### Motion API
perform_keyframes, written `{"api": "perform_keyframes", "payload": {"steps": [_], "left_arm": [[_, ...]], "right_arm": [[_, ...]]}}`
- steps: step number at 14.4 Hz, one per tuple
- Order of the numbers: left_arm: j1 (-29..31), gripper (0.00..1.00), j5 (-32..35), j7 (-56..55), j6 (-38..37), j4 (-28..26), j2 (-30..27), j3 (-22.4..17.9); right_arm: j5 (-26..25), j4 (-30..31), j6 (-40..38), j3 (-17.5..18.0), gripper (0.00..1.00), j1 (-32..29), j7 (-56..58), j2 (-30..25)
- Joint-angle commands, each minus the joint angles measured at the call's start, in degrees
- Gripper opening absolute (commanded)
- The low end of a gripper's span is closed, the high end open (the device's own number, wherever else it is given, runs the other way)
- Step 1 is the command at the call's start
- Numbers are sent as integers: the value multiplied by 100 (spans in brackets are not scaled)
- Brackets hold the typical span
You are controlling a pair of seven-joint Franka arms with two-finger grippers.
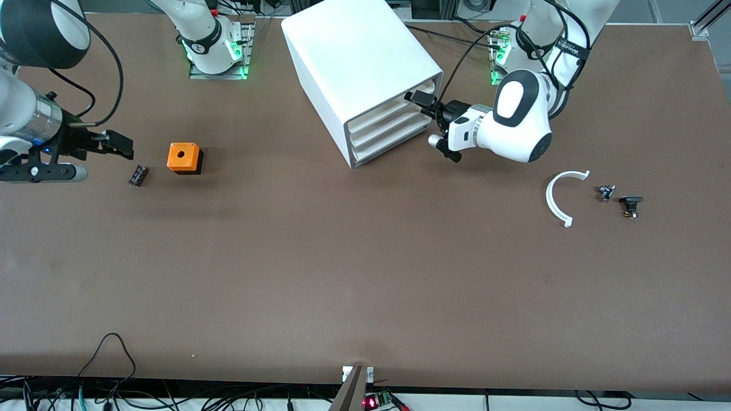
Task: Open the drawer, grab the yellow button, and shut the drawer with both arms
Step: 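Reach the left gripper to the top drawer handle and pull it open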
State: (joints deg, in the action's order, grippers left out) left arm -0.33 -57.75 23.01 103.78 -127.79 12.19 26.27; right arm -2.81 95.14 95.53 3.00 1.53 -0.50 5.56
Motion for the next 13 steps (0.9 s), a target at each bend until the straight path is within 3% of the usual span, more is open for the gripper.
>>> {"api": "perform_keyframes", "payload": {"steps": [1,2,5,8,11,13], "left_arm": [[33,16,-166,177,116,-114,-41,45],[33,0,-166,169,134,-115,-41,45],[120,0,-140,125,151,-88,-59,-33],[322,0,-87,265,852,-1,-94,-542],[331,0,-78,406,977,315,-50,-1043],[331,3,18,397,978,456,-15,-1255]], "right_arm": [[124,-837,-52,60,100,661,-151,506],[141,-996,-35,60,100,855,-361,612],[167,-1051,279,86,100,1120,-530,797],[176,-1059,659,86,100,1384,-512,894],[176,-1068,931,121,100,1674,-425,955],[167,-1225,1387,445,100,1762,-250,1104]]}}
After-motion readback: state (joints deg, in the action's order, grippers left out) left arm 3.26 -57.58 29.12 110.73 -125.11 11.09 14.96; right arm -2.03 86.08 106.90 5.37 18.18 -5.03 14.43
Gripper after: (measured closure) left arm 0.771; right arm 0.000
